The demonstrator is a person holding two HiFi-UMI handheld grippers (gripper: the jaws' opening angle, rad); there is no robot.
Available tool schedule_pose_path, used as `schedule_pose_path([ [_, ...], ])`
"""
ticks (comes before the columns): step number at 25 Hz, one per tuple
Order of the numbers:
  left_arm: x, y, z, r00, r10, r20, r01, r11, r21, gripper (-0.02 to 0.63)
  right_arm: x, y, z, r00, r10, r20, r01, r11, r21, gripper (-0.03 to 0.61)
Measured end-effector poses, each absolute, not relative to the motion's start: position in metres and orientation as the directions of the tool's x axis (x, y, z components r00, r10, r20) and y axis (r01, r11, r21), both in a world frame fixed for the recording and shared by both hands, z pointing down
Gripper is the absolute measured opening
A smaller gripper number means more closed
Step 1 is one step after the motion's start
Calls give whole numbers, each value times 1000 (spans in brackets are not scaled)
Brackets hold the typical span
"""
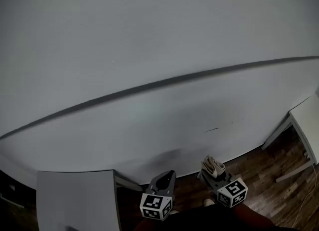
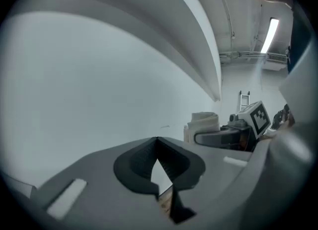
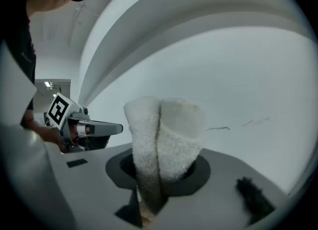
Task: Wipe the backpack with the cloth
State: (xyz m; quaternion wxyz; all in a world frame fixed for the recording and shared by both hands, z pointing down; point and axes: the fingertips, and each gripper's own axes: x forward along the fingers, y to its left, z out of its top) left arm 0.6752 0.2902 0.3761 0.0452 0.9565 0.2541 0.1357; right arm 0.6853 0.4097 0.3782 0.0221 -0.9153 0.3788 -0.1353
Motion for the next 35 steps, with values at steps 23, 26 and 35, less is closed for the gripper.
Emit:
schedule_pose_path([
  [23, 650, 267, 371, 906, 371, 205, 342, -925, 164, 6, 671, 377, 380, 546, -798, 254, -804, -585, -110, 98],
  [26, 646, 267, 373, 922, 328, 205, 300, -941, 156, 6, 670, 373, 382, 499, -829, 252, -836, -537, -115, 98],
  [35, 627, 272, 377, 959, 177, 222, 141, -976, 167, 6, 668, 372, 387, 360, -893, 268, -908, -402, -119, 98],
])
